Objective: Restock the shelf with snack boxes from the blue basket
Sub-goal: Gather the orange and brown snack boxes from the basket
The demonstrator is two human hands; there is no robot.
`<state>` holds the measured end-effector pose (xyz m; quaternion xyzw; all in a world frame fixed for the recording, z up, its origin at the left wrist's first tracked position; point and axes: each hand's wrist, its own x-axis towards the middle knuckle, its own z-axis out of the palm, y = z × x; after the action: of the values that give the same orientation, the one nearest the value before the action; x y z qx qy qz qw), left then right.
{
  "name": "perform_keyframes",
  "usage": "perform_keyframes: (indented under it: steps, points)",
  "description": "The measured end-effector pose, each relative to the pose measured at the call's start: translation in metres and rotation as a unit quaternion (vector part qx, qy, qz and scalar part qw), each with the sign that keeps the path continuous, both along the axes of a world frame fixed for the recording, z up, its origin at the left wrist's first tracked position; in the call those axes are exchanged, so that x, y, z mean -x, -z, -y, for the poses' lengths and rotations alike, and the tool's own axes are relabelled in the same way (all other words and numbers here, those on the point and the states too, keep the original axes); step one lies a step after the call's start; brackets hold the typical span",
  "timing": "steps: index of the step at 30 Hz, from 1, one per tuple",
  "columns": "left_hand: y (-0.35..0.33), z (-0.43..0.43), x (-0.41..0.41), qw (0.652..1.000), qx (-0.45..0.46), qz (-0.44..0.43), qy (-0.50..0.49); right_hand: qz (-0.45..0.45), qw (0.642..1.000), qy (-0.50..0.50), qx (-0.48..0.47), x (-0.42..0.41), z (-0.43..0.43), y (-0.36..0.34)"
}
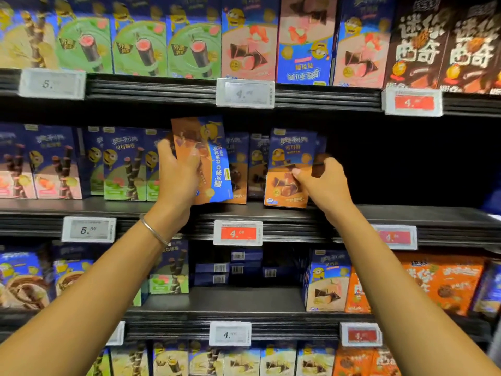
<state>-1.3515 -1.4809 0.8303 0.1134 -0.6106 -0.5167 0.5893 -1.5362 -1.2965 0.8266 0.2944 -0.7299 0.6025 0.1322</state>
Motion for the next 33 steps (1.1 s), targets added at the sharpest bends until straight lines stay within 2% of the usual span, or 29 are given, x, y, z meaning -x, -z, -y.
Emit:
perform_keyframes:
  steps: [7,17,20,22,23,25,28,33]
  points:
    - [0.003,-0.008,0.0,1.0,-0.004,0.007,0.02,-0.045,0.996,0.053,-0.047,0.005,0.03,0.006]
    - [0.002,-0.016,-0.001,0.999,-0.027,0.012,0.04,-0.037,0.993,0.069,-0.093,0.001,0.051,0.005]
    - [0.0,-0.019,-0.001,0.998,-0.028,0.016,0.044,-0.025,0.994,0.071,-0.084,-0.007,0.044,0.005]
    - [0.0,-0.02,0.0,0.998,-0.031,0.012,0.045,-0.057,0.993,0.088,-0.053,-0.018,0.034,0.006]
    - [0.001,-0.022,0.001,0.998,-0.032,0.009,0.048,-0.085,0.993,0.081,-0.028,-0.026,0.029,0.007]
    - [0.001,-0.03,0.007,0.998,-0.027,0.005,0.063,-0.115,0.993,0.002,0.016,-0.044,0.022,0.006]
    - [-0.002,-0.054,0.022,0.994,-0.027,0.002,0.106,-0.075,0.986,-0.145,0.013,-0.064,0.018,0.003]
    - [-0.009,-0.077,0.044,0.984,-0.048,0.047,0.166,-0.076,0.988,-0.134,0.013,-0.046,-0.005,-0.002]
